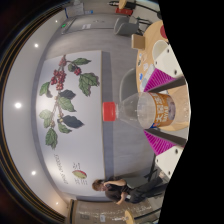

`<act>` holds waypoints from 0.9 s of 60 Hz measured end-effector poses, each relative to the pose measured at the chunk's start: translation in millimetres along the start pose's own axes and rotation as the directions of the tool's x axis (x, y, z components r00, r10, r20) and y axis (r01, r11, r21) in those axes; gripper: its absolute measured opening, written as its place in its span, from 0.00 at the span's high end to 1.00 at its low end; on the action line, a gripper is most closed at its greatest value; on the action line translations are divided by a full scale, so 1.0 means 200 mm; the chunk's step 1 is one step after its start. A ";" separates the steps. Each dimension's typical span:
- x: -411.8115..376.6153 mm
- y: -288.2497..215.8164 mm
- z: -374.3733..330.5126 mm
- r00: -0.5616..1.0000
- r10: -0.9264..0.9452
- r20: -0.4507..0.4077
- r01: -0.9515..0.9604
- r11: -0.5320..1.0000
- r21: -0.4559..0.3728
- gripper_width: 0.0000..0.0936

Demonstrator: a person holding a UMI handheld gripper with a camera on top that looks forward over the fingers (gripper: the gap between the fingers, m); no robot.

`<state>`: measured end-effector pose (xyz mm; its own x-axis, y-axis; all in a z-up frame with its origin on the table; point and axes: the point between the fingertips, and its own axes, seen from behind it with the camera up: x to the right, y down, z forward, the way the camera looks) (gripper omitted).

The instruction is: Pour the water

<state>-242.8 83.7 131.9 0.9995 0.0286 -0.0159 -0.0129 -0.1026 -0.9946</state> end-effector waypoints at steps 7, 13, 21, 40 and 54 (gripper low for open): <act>0.05 -0.02 0.03 0.997 0.024 -0.074 -0.020 0.999 0.049 0.45; 0.02 -0.04 0.01 0.998 0.046 -0.044 -0.042 0.995 0.091 0.59; 0.12 -0.05 0.03 0.983 0.178 -0.052 -0.169 0.975 0.143 0.65; 0.24 0.01 -0.01 0.216 0.961 0.175 -0.975 0.222 -0.018 0.65; 0.16 -0.09 -0.09 -0.254 0.952 0.171 -0.965 -0.237 -0.115 0.61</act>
<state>-209.6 68.4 151.5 -0.2714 0.0652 -0.9603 -0.9577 -0.1174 0.2627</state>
